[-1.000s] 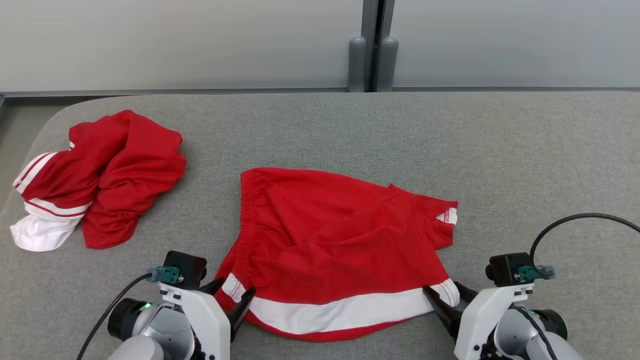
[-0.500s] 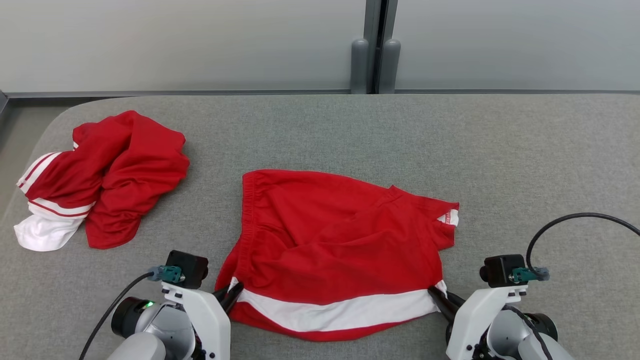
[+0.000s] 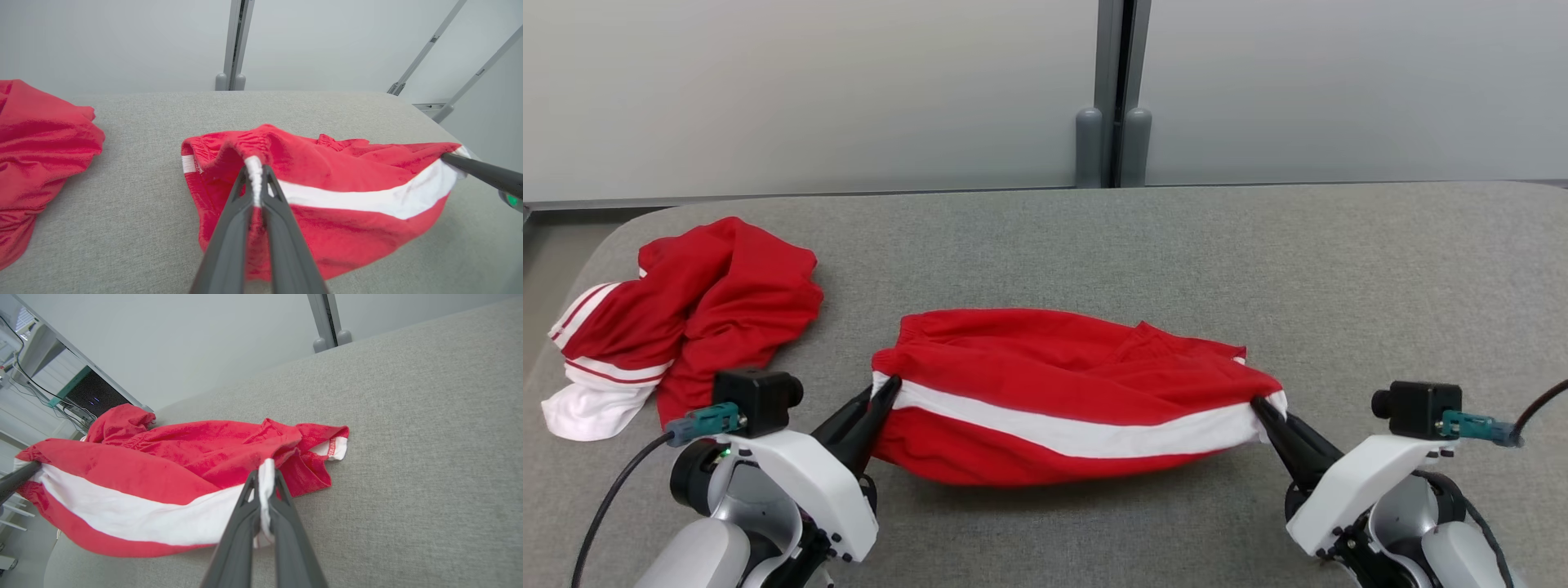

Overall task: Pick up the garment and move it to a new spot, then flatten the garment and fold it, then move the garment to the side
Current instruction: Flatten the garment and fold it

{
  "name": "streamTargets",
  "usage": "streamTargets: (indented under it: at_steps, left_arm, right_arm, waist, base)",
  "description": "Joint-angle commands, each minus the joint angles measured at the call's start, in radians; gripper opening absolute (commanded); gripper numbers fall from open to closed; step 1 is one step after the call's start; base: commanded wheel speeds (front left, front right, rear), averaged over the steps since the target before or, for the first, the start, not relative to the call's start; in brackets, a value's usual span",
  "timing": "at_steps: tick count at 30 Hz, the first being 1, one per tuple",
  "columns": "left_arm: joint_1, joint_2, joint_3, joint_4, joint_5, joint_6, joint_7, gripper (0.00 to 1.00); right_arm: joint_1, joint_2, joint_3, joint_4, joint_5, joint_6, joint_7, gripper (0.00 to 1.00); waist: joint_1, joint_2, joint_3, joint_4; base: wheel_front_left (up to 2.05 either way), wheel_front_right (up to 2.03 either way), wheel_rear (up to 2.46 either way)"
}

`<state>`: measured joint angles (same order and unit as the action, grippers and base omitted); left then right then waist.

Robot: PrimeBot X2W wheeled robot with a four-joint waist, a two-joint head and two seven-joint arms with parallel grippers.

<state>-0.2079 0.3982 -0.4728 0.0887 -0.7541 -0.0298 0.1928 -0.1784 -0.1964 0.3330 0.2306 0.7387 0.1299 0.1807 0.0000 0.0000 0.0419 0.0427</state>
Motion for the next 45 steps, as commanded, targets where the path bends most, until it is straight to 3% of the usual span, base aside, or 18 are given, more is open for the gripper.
streamTargets:
  at_steps: [1, 9, 15, 25, 32, 36, 41, 45]
  left_arm:
    - [0.004, 0.005, 0.017, -0.012, -0.007, 0.016, -0.008, 0.0]
    - [-0.197, -0.006, 0.018, 0.031, 0.041, -0.005, 0.002, 0.0]
    - [-0.477, -0.052, 0.029, 0.161, 0.06, -0.059, -0.042, 0.0]
    - [-0.908, -0.088, 0.023, 0.404, 0.015, -0.101, -0.102, 0.0]
    - [-1.183, -0.059, -0.06, 0.506, -0.04, -0.1, -0.103, 0.0]
    - [-1.349, -0.056, -0.056, 0.593, -0.111, -0.1, -0.139, 0.0]
    - [-1.441, -0.074, -0.095, 0.653, -0.156, -0.101, -0.173, 0.0]
    - [-1.432, -0.079, -0.154, 0.672, -0.196, -0.101, -0.16, 0.0]
  right_arm:
    - [-0.009, 0.0, -0.014, -0.027, 0.023, 0.002, -0.003, 0.0]
    - [-0.2, 0.004, -0.048, -0.074, 0.053, 0.002, 0.003, 0.0]
    - [-0.451, -0.011, -0.059, -0.017, 0.057, 0.002, -0.026, 0.0]
    - [-0.89, -0.054, 0.015, 0.196, 0.09, 0.002, -0.072, 0.0]
    - [-1.212, -0.053, 0.06, 0.382, 0.139, 0.002, -0.135, 0.0]
    - [-1.406, -0.045, 0.091, 0.478, 0.169, 0.002, -0.186, 0.0]
    - [-1.495, -0.053, 0.152, 0.522, 0.193, 0.002, -0.232, 0.0]
    - [-1.477, -0.066, 0.218, 0.533, 0.229, 0.002, -0.244, 0.0]
  waist:
    - [0.0, 0.0, 0.009, -0.01]
    - [0.0, 0.0, 0.097, -0.044]
    - [0.0, 0.0, 0.226, -0.036]
    - [0.0, 0.0, 0.389, -0.022]
    - [0.0, 0.0, 0.482, -0.027]
    - [0.0, 0.0, 0.529, -0.033]
    - [0.0, 0.0, 0.537, -0.037]
    - [0.0, 0.0, 0.539, -0.035]
  base:
    - [0.0, 0.0, 0.0]
    - [0.0, 0.0, 0.0]
    - [0.0, 0.0, 0.0]
    - [0.0, 0.0, 0.0]
    - [0.0, 0.0, 0.0]
    - [0.0, 0.0, 0.0]
    - [0.0, 0.0, 0.0]
    - [0.0, 0.0, 0.0]
